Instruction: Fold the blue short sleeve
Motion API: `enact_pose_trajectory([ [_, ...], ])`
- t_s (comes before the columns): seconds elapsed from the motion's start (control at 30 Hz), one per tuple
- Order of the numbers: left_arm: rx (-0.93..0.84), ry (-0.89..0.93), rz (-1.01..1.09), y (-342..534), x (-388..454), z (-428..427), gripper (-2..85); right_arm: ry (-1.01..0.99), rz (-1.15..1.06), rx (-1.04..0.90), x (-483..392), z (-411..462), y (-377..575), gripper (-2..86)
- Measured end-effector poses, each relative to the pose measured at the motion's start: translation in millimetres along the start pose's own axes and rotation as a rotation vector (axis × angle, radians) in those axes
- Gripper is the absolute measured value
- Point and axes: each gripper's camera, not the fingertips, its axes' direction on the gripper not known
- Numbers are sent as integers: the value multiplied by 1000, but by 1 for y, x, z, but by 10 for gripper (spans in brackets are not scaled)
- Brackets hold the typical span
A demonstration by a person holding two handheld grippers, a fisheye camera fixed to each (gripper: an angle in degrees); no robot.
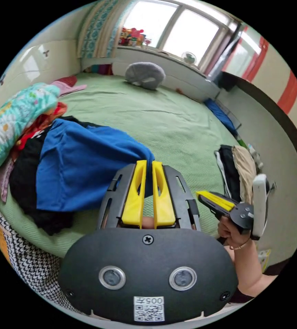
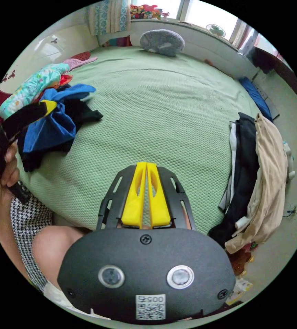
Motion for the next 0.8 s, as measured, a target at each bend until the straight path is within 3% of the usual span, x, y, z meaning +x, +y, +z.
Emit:
enact_pose_trajectory([
  [0.23, -66, 239, 211, 9, 100, 58, 46, -8, 227, 16, 61, 4, -2, -12],
  [0.3, -88, 316, 289, 12, 122, 71, 47, 112, 301, 23, 78, 6, 3, -12],
  [0.43, -157, 364, 281, 7, 119, 80, 51, 199, 328, 59, 88, 7, 13, -12],
  [0.5, -137, 476, 251, -1, 103, 77, 50, 247, 293, 90, 85, 7, 16, -12],
  [0.63, -60, 413, 212, -15, 82, 70, 29, 268, 266, 148, 80, 8, 14, -13],
  [0.8, -53, 270, 117, -24, 40, 87, -3, 109, 204, 112, 61, 19, -5, -12],
])
